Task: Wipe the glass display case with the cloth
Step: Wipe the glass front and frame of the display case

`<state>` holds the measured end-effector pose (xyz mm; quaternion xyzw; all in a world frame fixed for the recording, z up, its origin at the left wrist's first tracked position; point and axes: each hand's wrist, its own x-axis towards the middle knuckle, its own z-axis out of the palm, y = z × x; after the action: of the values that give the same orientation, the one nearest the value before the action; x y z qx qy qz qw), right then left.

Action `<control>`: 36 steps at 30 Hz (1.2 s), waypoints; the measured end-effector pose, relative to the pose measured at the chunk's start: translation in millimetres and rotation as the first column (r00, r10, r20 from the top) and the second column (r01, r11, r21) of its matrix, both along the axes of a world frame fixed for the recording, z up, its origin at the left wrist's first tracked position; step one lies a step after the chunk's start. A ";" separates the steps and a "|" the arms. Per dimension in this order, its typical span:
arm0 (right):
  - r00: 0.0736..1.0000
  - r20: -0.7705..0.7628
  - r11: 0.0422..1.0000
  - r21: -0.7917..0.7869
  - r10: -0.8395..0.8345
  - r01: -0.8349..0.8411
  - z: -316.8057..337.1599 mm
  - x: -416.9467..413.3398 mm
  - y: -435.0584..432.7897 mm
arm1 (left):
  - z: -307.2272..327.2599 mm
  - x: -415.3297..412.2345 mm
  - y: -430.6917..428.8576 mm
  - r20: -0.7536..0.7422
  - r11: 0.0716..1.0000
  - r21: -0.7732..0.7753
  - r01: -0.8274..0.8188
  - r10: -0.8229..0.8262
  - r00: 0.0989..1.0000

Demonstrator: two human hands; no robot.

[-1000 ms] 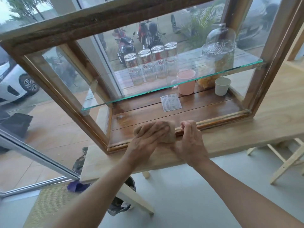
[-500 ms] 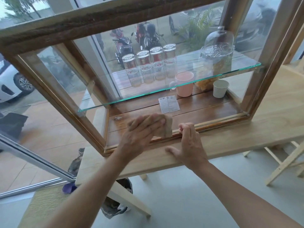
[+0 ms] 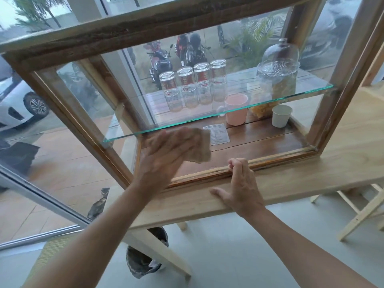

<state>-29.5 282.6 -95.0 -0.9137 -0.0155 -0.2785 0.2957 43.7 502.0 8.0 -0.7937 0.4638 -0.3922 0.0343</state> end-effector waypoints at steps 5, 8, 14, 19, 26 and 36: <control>1.000 0.016 1.000 -0.009 -0.016 0.017 0.5 -0.5 1.9 | -59.9 -16.7 27.0 -0.061 0.991 -0.098 -0.091 0.085 0.995; 0.999 0.023 0.999 0.019 -0.027 0.027 -0.5 0.1 3.2 | -66.0 -27.4 -30.7 -0.095 0.999 0.029 0.024 -0.021 0.995; 1.000 0.017 1.000 0.002 0.012 -0.012 -0.3 -1.3 0.5 | 9.9 1.2 2.7 0.070 0.982 -0.164 -0.088 0.101 0.992; 1.000 0.012 1.000 0.004 -0.014 0.014 1.9 -1.4 3.7 | -63.8 -20.6 5.2 -0.030 0.984 -0.139 -0.116 0.112 0.993; 1.000 0.013 1.000 0.006 0.016 -0.016 -0.4 -0.8 1.6 | 28.5 11.7 25.9 0.138 0.928 -0.358 -0.108 0.167 0.976; 1.000 0.019 1.000 -0.007 0.023 -0.023 1.0 -0.8 1.8 | 13.8 7.3 -0.9 0.130 0.951 -0.294 -0.095 0.139 0.982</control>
<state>-30.3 284.4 -94.0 -0.9117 -0.0297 -0.2839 0.2955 51.0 501.1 21.8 -0.7848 0.3502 -0.5108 -0.0230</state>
